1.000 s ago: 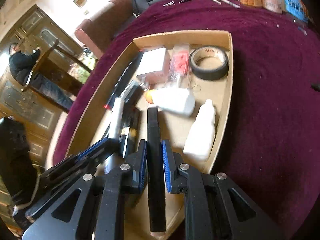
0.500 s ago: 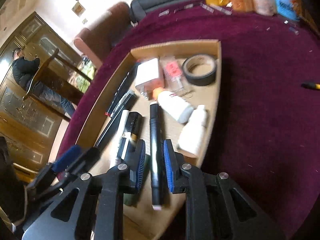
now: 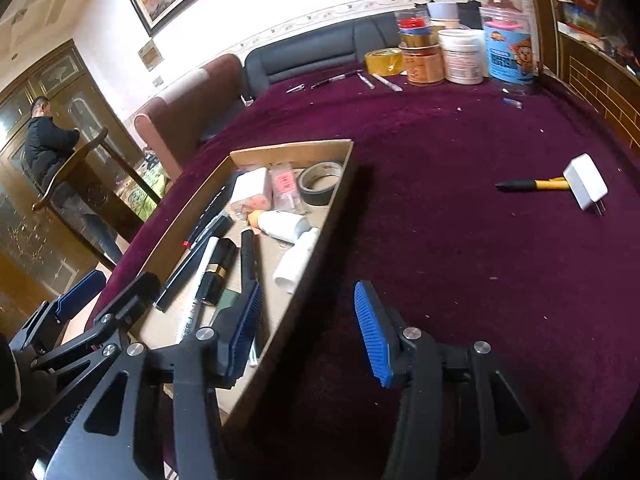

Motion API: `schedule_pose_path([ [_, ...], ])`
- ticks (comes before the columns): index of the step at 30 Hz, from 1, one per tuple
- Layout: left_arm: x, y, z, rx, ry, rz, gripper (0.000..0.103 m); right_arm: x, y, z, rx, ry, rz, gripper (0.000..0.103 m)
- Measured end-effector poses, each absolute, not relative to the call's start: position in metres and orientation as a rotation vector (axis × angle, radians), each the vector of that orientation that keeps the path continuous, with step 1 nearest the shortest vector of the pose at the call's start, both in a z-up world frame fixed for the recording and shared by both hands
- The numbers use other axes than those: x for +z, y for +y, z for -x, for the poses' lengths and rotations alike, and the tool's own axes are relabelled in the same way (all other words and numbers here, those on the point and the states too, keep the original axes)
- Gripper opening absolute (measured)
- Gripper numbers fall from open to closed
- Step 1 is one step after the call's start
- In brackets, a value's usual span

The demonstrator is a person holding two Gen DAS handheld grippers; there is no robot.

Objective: Organize rigid objects
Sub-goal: 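Move both open tools back over the carpet toward the white charger and yellow pen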

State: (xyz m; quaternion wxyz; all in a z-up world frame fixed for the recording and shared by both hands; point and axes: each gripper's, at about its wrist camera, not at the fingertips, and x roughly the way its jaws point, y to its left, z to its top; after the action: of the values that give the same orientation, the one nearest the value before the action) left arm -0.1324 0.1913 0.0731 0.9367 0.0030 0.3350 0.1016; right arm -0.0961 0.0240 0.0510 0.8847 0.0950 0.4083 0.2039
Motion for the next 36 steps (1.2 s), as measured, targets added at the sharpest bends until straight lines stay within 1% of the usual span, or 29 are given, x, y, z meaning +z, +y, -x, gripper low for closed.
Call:
schedule_pose_path([
  [7, 0.077, 0.175, 0.138, 0.214, 0.688, -0.034, 0.075, 0.050, 0.004, 0.101, 0.406, 0.837, -0.228, 0.047],
  [12, 0.075, 0.165, 0.137, 0.202, 0.711, -0.047, 0.080, 0.047, -0.016, 0.102, 0.381, 0.831, -0.258, 0.048],
  [19, 0.064, 0.148, 0.130, 0.084, 0.803, -0.009, 0.081, 0.036, -0.054, 0.096, 0.315, 0.845, -0.304, 0.048],
  [25, 0.053, 0.135, 0.122, -0.093, 0.894, 0.087, 0.080, 0.026, -0.124, 0.082, 0.203, 0.865, -0.334, 0.048],
  [31, 0.050, 0.118, 0.116, -0.183, 0.907, 0.131, 0.080, 0.038, -0.217, 0.051, 0.015, 0.820, -0.446, 0.048],
  [36, 0.054, 0.094, 0.114, -0.261, 0.891, 0.087, 0.080, 0.041, -0.244, 0.012, -0.023, 0.786, -0.484, 0.048],
])
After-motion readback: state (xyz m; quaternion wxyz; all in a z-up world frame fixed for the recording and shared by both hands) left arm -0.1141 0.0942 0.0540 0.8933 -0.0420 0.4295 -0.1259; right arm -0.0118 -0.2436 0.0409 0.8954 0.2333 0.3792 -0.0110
